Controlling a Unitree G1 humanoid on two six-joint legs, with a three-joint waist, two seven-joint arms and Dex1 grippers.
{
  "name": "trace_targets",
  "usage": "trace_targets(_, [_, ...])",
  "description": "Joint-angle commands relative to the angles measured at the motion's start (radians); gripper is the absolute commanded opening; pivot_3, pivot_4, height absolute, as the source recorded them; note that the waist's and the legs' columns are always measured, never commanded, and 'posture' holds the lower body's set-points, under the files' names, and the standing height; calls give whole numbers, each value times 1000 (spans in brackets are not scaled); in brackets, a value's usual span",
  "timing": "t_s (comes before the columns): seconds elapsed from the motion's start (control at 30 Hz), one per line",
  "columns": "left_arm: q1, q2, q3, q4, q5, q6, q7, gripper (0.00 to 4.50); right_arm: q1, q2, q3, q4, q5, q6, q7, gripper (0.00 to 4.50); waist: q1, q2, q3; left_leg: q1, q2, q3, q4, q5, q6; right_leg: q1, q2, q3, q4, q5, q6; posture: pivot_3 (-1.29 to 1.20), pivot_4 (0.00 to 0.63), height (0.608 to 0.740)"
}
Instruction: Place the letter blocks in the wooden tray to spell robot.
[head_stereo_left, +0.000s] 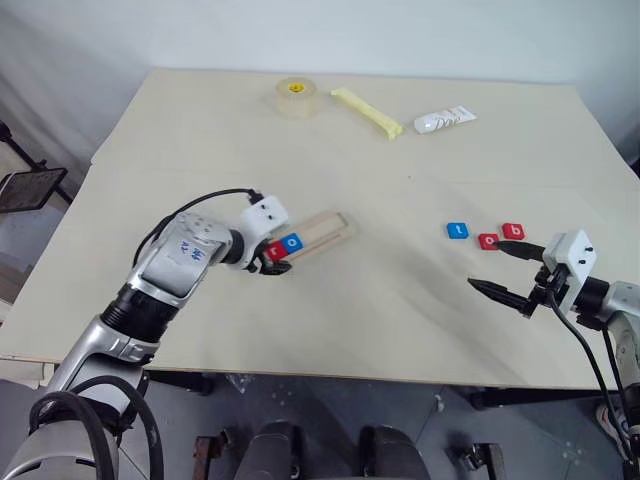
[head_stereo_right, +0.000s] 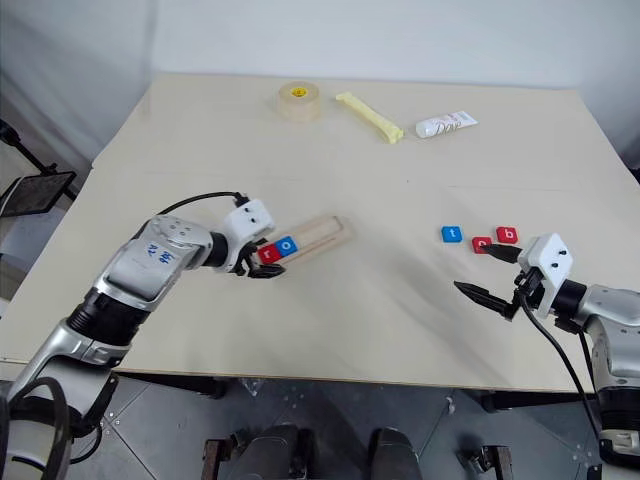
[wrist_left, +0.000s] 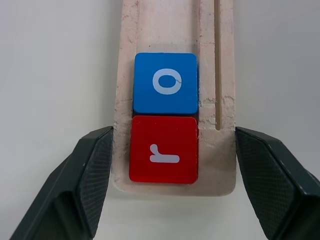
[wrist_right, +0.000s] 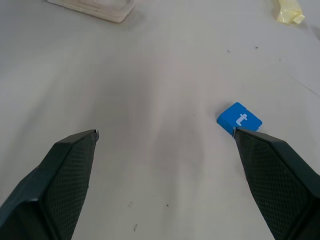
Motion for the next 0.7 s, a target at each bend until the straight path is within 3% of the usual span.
trace_targets(0.03, [-75, -44, -31, -12, 23, -87, -65, 3390, 19, -32, -51, -46, 18, -11, 4, 4500, 0, 0, 0, 0, 0, 0, 0, 0, 0, 0, 0, 0, 0, 0, 0, 0, 150, 740])
trace_targets(0.37, [-127, -203, -170, 40, 99, -224, -183, 3390, 229, -72, -159, -163, 59, -44, 83, 4500, -1, -1, 0, 0, 0, 1, -1, 0, 0, 0, 0, -1, 0, 0, 0, 0, 150, 740])
trace_targets(0.7, [-124, -322, -241, 71, 177, -221, -199, 3390, 436, -35, -320, -272, 79, -38, 13, 4500, 5, -1, 1, 0, 0, 1, -1, 0, 1, 0, 0, 0, -1, 0, 0, 0, 150, 740])
